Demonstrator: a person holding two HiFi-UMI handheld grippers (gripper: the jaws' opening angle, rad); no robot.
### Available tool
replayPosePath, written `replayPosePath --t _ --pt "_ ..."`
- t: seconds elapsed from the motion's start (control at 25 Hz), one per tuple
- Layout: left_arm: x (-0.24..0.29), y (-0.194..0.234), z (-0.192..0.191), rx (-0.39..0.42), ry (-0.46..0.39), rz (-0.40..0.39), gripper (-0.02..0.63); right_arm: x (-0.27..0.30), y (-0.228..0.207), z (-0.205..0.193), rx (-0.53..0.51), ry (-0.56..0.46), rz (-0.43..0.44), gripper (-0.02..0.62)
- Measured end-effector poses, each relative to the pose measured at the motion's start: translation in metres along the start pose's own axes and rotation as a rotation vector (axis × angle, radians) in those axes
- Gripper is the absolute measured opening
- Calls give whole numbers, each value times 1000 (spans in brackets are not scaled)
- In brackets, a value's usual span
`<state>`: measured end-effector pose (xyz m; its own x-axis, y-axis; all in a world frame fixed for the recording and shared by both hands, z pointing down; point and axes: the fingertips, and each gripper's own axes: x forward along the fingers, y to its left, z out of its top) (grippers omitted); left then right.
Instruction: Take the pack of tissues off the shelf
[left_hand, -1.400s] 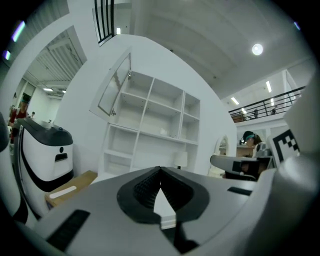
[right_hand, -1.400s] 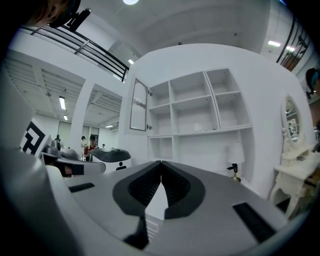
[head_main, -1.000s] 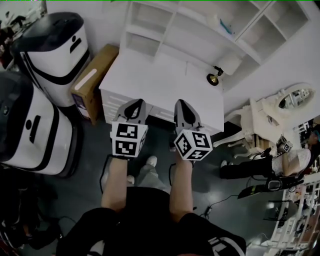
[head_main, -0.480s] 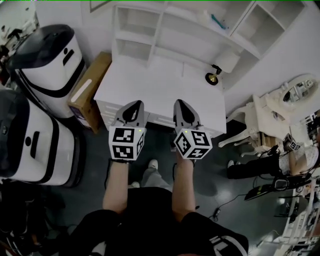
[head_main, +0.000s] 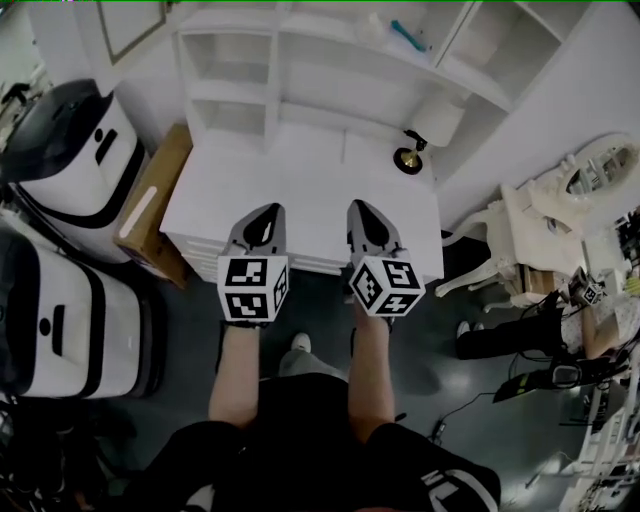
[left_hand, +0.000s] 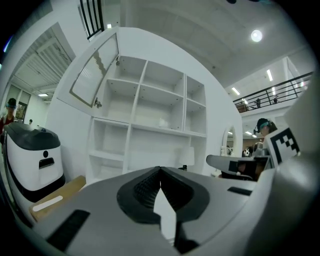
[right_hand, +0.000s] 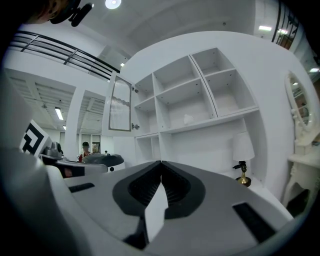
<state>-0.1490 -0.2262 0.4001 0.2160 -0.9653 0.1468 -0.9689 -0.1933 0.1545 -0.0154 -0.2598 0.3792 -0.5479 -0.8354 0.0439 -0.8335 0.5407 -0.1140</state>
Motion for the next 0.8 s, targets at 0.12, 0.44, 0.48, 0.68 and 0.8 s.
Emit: replayPosePath --t 0.12,0.44,0.48,0.68,0.8 --pt "26 -10 11 7 -12 27 11 11 -29 11 0 -9 3 18" --pt "75 -43 34 16 -63 36 11 28 -98 35 -89 -29 -45 18" --pt "77 -46 36 19 -68 38 11 28 -107 37 -87 -31 -58 18" --pt "85 -46 44 1 -86 55 11 33 -114 31 -47 -24 -19 20" --pt "88 -53 44 7 -103 49 11 39 -115 24 -21 -28 -4 18"
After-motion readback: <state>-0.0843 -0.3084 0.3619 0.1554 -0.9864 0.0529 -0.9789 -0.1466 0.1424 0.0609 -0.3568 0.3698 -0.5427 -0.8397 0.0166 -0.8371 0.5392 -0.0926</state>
